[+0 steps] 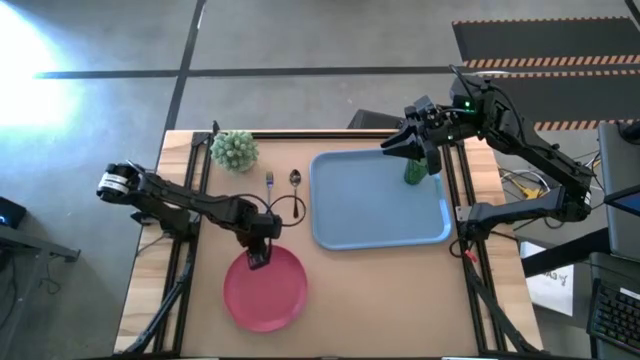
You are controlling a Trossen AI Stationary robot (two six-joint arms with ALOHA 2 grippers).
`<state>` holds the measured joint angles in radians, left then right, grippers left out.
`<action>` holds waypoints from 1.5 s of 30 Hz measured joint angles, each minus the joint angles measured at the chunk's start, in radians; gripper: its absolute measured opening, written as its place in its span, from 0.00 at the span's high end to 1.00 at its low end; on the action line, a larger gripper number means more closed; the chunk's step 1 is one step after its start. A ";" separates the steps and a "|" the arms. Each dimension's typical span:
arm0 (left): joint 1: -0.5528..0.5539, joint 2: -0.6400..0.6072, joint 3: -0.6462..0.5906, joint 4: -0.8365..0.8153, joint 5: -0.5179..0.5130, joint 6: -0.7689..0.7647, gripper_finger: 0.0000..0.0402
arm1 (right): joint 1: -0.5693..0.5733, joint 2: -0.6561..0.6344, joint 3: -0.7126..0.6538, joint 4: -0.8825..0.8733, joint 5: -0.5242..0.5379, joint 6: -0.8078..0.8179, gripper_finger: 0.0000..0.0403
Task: Pick and place plate/cup/fork/spoon on tray
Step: Put the pink plate on the blue tray
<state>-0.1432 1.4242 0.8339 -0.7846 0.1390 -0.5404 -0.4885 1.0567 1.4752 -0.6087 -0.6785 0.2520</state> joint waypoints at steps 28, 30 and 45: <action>0.000 0.045 -0.077 0.180 0.066 -0.030 0.76 | 0.000 0.000 -0.010 -0.001 0.000 0.000 0.76; 0.000 0.061 -0.091 0.182 0.066 -0.030 0.76 | 0.000 0.000 -0.011 -0.001 0.000 0.000 0.76; 0.000 0.084 -0.094 0.239 0.102 -0.031 0.97 | 0.000 0.000 -0.012 -0.007 0.034 -0.002 0.76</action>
<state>-0.1432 1.5082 0.7403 -0.5454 0.2413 -0.5710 -0.4885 1.0569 1.4631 -0.6155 -0.6441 0.2504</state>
